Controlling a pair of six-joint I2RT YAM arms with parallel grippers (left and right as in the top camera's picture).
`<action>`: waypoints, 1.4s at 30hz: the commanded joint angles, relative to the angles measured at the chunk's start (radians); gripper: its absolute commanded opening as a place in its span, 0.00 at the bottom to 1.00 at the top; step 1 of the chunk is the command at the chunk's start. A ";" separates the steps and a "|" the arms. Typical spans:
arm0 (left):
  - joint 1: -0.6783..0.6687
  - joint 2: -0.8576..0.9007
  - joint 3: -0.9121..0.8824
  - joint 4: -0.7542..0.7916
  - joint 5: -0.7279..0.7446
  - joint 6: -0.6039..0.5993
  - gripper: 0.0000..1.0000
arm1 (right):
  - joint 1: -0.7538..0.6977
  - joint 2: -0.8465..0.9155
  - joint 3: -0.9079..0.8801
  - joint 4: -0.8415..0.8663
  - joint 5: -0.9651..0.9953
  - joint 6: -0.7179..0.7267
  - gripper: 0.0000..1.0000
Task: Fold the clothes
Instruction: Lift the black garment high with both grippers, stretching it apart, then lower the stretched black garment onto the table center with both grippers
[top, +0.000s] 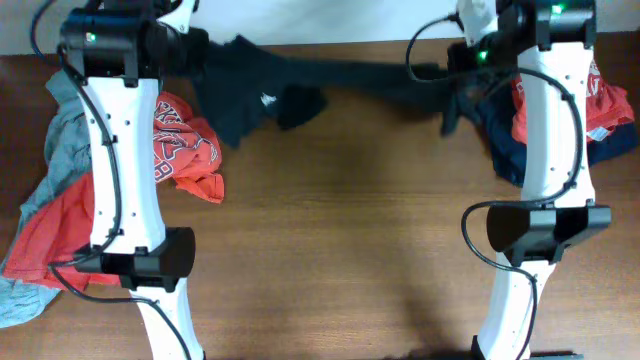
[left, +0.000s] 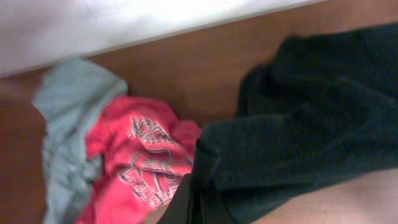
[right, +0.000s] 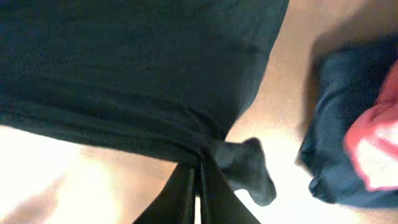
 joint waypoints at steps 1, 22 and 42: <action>0.013 0.014 -0.023 -0.039 0.000 -0.072 0.00 | -0.018 -0.007 -0.025 -0.033 -0.012 0.017 0.04; -0.022 0.014 -0.450 -0.105 0.054 -0.101 0.00 | -0.020 -0.060 -0.445 -0.033 -0.052 0.003 0.04; -0.135 -0.169 -0.459 -0.105 -0.071 -0.222 0.01 | -0.019 -0.327 -0.544 -0.033 0.031 0.075 0.04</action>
